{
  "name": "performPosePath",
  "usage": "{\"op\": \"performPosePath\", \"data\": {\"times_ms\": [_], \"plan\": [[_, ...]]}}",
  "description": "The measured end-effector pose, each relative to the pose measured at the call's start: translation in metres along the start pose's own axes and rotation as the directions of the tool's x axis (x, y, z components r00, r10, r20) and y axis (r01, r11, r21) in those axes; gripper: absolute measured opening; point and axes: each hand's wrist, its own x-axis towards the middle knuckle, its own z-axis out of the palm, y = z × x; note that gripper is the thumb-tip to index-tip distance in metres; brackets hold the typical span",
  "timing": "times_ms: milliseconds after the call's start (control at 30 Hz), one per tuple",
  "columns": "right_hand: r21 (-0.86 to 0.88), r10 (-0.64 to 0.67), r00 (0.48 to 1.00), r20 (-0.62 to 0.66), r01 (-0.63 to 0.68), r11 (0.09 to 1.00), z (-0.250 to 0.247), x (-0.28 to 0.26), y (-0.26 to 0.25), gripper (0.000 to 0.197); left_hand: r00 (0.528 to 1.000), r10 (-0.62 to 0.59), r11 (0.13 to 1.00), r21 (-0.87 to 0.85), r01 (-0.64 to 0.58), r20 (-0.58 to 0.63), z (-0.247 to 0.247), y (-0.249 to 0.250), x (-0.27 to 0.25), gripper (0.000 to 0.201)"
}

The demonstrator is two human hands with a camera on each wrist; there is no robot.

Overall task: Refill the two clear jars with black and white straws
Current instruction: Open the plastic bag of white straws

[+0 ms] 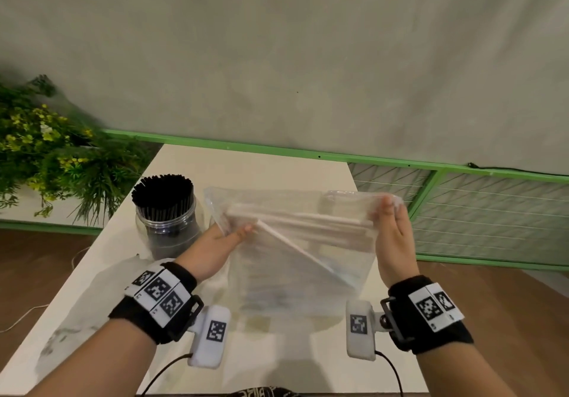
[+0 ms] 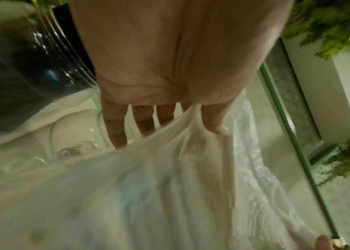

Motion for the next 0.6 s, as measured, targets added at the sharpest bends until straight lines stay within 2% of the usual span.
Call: {"op": "performPosePath", "data": {"times_ms": [100, 200, 233, 367, 533, 600], "plan": [[0.007, 0.021, 1.0, -0.002, -0.021, 1.0, 0.0, 0.004, 0.002, 0.039, 0.996, -0.088, 0.995, -0.037, 0.087, -0.009, -0.009, -0.008, 0.001, 0.075], [-0.002, -0.014, 0.999, -0.041, 0.014, 1.0, -0.004, 0.009, 0.0, 0.038, 0.998, -0.051, 0.996, -0.068, 0.053, 0.021, -0.014, -0.006, -0.002, 0.079], [-0.007, -0.024, 0.999, -0.047, 0.024, 1.0, -0.006, 0.01, -0.001, 0.037, 0.999, -0.047, 0.996, -0.078, 0.048, 0.024, -0.014, -0.002, -0.003, 0.077], [-0.042, -0.042, 0.996, -0.076, 0.039, 0.998, -0.008, 0.012, -0.008, 0.033, 0.999, -0.031, 0.999, -0.037, 0.032, 0.009, -0.013, 0.013, -0.004, 0.037], [-0.083, -0.207, 0.965, -0.163, 0.195, 0.977, -0.013, 0.012, -0.028, 0.03, 0.997, 0.068, 0.997, -0.042, -0.069, -0.021, -0.013, 0.029, -0.002, 0.034], [-0.172, -0.157, 0.98, -0.123, 0.135, 0.976, -0.016, 0.017, -0.017, 0.029, 0.994, 0.068, 0.997, 0.045, -0.065, -0.08, -0.016, 0.024, 0.004, 0.025]]}}
